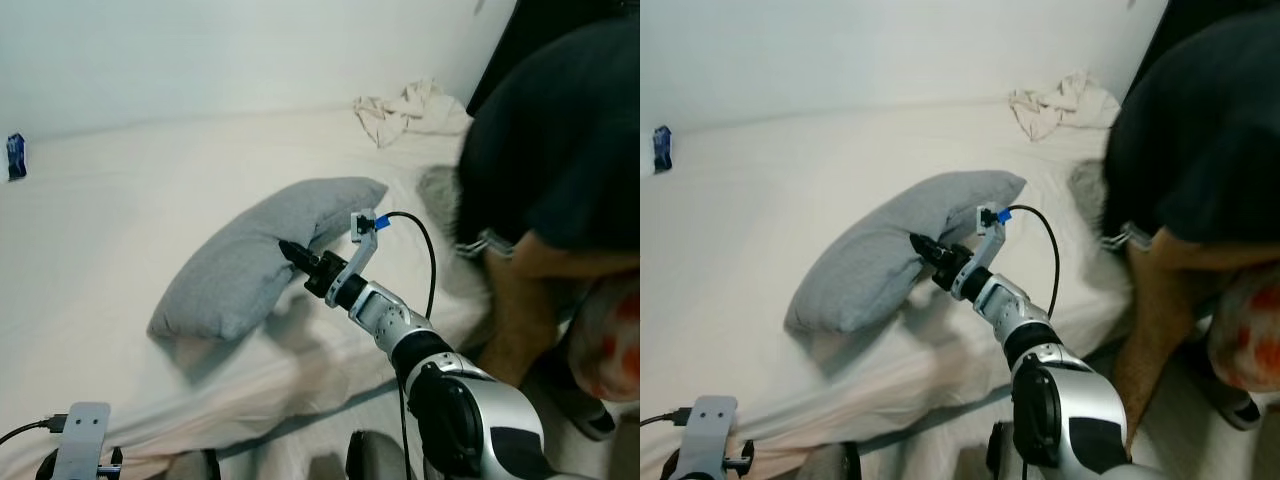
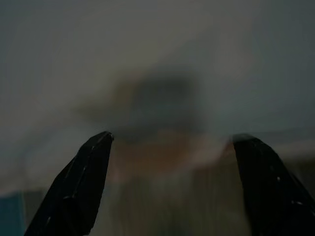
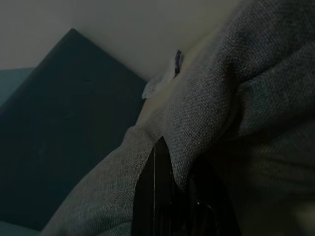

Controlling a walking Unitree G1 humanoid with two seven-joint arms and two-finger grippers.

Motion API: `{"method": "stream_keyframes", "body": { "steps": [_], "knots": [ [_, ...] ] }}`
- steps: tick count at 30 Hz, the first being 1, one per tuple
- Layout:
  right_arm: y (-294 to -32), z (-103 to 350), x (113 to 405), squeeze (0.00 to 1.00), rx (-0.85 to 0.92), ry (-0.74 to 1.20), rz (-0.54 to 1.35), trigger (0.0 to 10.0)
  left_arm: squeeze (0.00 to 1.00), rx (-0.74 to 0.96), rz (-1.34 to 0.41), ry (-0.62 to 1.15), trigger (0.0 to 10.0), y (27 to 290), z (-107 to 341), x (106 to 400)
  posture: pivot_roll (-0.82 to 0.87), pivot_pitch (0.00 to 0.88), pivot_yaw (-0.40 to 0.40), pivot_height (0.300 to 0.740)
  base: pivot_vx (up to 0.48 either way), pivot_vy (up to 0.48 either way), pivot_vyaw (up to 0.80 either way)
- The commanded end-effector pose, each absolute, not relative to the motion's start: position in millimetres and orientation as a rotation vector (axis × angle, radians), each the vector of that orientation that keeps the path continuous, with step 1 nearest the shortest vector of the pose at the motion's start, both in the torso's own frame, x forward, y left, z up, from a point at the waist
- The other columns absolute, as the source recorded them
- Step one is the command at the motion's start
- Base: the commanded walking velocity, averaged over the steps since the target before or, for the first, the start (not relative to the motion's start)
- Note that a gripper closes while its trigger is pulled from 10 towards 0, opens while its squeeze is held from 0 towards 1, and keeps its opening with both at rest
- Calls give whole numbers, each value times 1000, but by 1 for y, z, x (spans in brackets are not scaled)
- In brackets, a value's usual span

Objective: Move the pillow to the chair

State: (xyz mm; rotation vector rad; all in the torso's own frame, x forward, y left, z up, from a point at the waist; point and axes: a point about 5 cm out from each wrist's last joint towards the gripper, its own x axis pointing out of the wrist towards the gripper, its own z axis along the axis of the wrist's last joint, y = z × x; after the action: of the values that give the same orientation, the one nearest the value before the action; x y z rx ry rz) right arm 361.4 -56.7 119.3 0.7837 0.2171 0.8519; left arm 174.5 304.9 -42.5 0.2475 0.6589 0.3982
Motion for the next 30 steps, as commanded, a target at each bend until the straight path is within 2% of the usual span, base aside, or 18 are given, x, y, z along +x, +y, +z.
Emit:
{"method": "stream_keyframes", "body": {
  "steps": [1, 3, 8, 14, 22, 28, 30],
  "knots": [
    [-56, 127, 363, 0, 804, 164, 885, 0, 0, 217, 423, 565, 10000, 306, -32, 187, 127, 57, -125, 661, 0, 0, 0],
    [-56, 127, 362, 0, 807, 166, 900, 0, 0, 139, 422, 484, 10000, 301, -26, 194, 124, 59, -126, 675, 0, 0, 0],
    [-57, 123, 361, 0, 792, 177, 901, 0, 0, 74, 420, 462, 10000, 297, -28, 194, 117, 61, -127, 689, 0, 0, 0],
    [-63, 104, 354, 0, 716, 251, 841, 0, 0, -32, 471, 552, 10000, 289, -48, 169, 111, 73, -131, 717, 0, 0, 0],
    [-64, 93, 349, 0, 697, 291, 825, 0, 0, -64, 478, 610, 10000, 281, -60, 155, 112, 74, -137, 740, 0, 0, 0],
    [-65, 82, 344, 0, 680, 335, 808, 0, 0, -97, 478, 654, 10000, 272, -68, 146, 112, 72, -140, 740, 0, 0, 0],
    [-67, 61, 333, 0, 578, 419, 765, 0, 0, -121, 476, 683, 10000, 265, -72, 143, 111, 78, -144, 740, 0, 0, 0]
  ]
}}
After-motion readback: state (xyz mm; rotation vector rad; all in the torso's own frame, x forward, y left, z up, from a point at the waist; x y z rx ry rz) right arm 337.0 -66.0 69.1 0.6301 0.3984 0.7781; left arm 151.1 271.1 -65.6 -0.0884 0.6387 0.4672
